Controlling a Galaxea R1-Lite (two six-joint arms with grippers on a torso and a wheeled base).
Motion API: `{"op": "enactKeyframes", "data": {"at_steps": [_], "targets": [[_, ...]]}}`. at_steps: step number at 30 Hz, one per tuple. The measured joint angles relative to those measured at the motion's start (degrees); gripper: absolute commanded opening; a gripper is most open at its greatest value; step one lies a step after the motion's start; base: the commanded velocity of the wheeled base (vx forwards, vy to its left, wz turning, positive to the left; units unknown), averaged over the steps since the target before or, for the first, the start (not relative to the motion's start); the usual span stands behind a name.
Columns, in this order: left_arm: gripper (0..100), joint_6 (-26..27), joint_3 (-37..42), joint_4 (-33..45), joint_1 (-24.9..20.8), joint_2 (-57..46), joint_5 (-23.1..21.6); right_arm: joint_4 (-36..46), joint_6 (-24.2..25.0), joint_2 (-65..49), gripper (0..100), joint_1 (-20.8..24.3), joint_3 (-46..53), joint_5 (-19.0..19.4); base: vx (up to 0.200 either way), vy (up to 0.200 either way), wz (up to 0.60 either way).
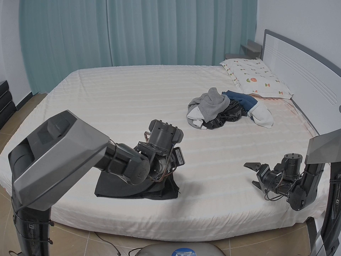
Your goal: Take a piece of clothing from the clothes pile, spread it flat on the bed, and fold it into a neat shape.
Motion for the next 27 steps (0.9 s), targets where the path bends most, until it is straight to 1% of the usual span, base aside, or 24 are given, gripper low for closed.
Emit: {"op": "enactKeyframes", "data": {"at_steps": [2,3,6,13,17,21,24,27], "targets": [[0,-0.7,-1.4,0.1,-0.1,1.5,1.8,0.0,0.0,0.0,100,0.1,0.1,0.0,0.0,0.0,0.0],[100,-1.0,-2.2,0.0,-0.1,2.3,2.5,0.0,0.0,0.0,100,0.1,0.1,0.0,0.0,0.0,0.0],[100,-2.2,-3.7,0.0,0.0,4.3,3.6,0.0,0.0,0.0,100,0.2,0.2,0.0,0.0,0.0,0.0],[100,-5.3,-4.2,0.1,0.9,5.8,3.8,0.0,0.0,0.0,100,0.3,0.4,0.0,0.0,0.0,0.0],[100,-6.3,-3.3,0.5,2.3,4.5,3.7,0.0,0.0,0.0,100,0.4,0.5,0.0,0.0,0.0,0.0],[100,-7.1,-0.3,0.7,3.9,2.0,3.2,0.0,0.0,0.0,100,0.4,0.6,0.0,0.0,0.0,0.0],[100,-9.0,1.8,-0.6,5.2,-0.3,1.3,0.0,0.0,0.0,100,0.5,0.7,0.0,0.0,0.0,0.0],[100,-11.3,3.1,-1.9,6.2,-2.6,-3.1,0.0,0.0,0.0,100,0.7,0.7,0.0,0.0,0.0,0.0]]}}
